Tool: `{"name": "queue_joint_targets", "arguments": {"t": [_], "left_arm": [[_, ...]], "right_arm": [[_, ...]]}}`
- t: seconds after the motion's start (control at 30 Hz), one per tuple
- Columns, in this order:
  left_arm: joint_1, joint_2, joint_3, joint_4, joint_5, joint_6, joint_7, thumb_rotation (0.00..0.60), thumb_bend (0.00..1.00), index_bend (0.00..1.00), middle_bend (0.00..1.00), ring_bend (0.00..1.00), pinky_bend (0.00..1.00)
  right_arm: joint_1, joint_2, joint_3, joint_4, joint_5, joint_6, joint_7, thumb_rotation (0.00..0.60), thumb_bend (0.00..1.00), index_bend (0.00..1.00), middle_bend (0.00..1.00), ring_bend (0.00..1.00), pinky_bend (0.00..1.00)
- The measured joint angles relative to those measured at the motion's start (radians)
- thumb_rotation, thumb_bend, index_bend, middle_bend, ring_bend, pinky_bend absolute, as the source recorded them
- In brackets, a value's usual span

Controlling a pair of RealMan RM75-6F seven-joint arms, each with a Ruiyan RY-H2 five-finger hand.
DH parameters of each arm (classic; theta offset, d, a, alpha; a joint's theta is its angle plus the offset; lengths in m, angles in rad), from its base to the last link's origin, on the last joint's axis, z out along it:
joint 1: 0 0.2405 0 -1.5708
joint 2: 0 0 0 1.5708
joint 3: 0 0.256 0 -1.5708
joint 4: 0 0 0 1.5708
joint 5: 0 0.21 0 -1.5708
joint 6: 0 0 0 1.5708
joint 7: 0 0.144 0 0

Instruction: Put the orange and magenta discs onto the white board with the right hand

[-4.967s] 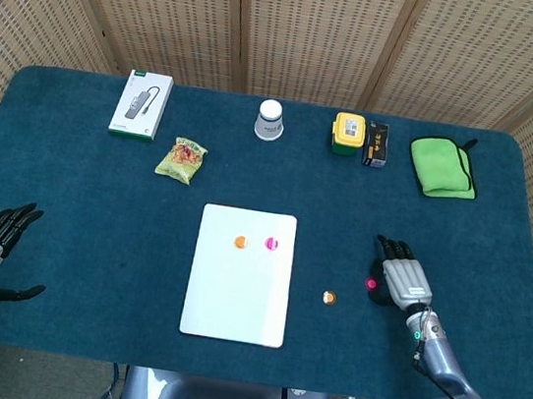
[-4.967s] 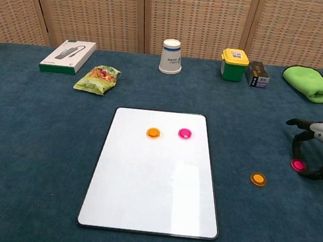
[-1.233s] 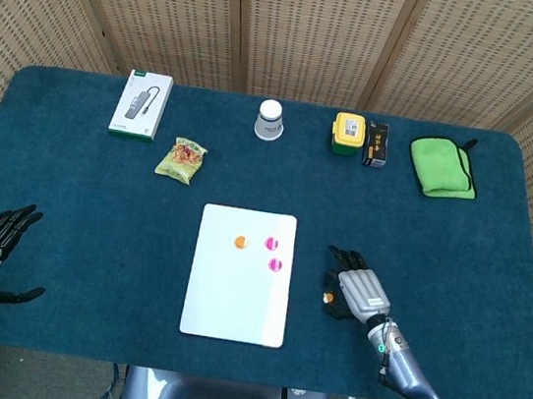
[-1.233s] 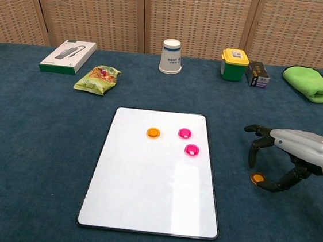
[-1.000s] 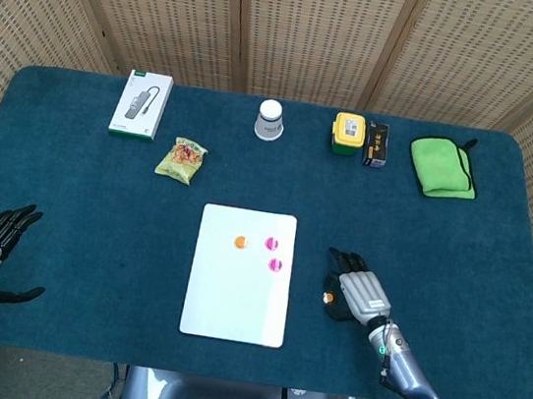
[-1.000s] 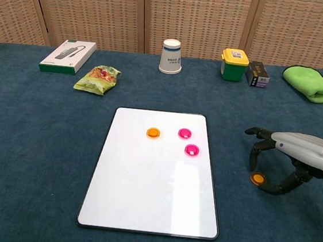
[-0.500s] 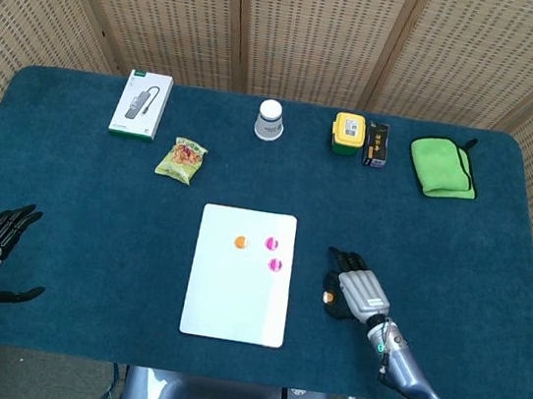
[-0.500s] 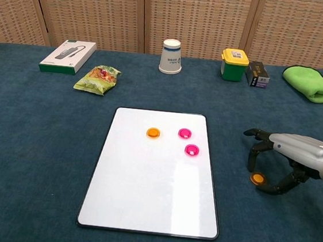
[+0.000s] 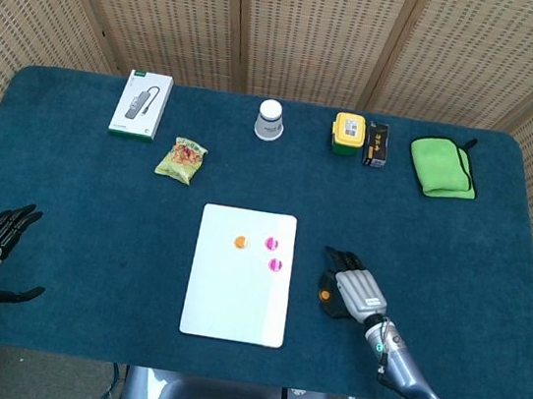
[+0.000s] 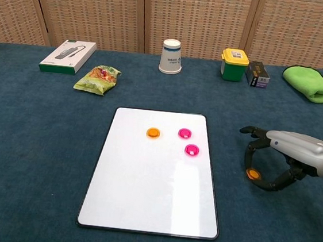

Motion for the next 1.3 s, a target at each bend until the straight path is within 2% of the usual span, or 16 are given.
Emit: {"name": "queue_joint_targets", "arguments": {"t": [0.17, 0.37, 0.6, 0.8, 0.93, 1.3], "left_arm": [[-0.001, 0.000, 0.000, -0.001, 0.000, -0.001, -0.001, 0.600, 0.00, 0.00, 0.00, 0.00, 0.00], [-0.002, 0.002, 0.000, -0.002, 0.000, -0.003, -0.004, 0.600, 0.00, 0.00, 0.00, 0.00, 0.00], [-0.002, 0.004, 0.001, -0.001, 0.000, -0.005, -0.013, 0.600, 0.00, 0.00, 0.00, 0.00, 0.00], [-0.003, 0.007, 0.002, 0.000, 0.000, -0.007, -0.022, 0.600, 0.00, 0.00, 0.00, 0.00, 0.00], [-0.004, 0.009, 0.003, 0.000, 0.000, -0.010, -0.026, 0.600, 0.00, 0.00, 0.00, 0.00, 0.00], [-0.004, 0.013, 0.004, -0.002, -0.002, -0.012, -0.038, 0.600, 0.00, 0.00, 0.00, 0.00, 0.00]], "right_arm": [[0.021, 0.017, 0.026, -0.039, -0.001, -0.005, -0.013, 0.600, 0.40, 0.59, 0.00, 0.00, 0.01], [0.077, 0.025, 0.072, -0.103, 0.007, -0.026, -0.090, 0.600, 0.39, 0.59, 0.00, 0.00, 0.01], [0.179, -0.030, 0.137, -0.138, 0.130, -0.084, -0.265, 0.600, 0.40, 0.59, 0.00, 0.00, 0.01], [0.273, -0.124, 0.172, -0.099, 0.257, -0.111, -0.401, 0.600, 0.40, 0.59, 0.00, 0.00, 0.01], [0.312, -0.167, 0.181, -0.061, 0.313, -0.123, -0.448, 0.600, 0.39, 0.59, 0.00, 0.00, 0.01], [0.375, -0.244, 0.168, 0.037, 0.414, -0.118, -0.543, 0.600, 0.40, 0.59, 0.00, 0.00, 0.01]]}}
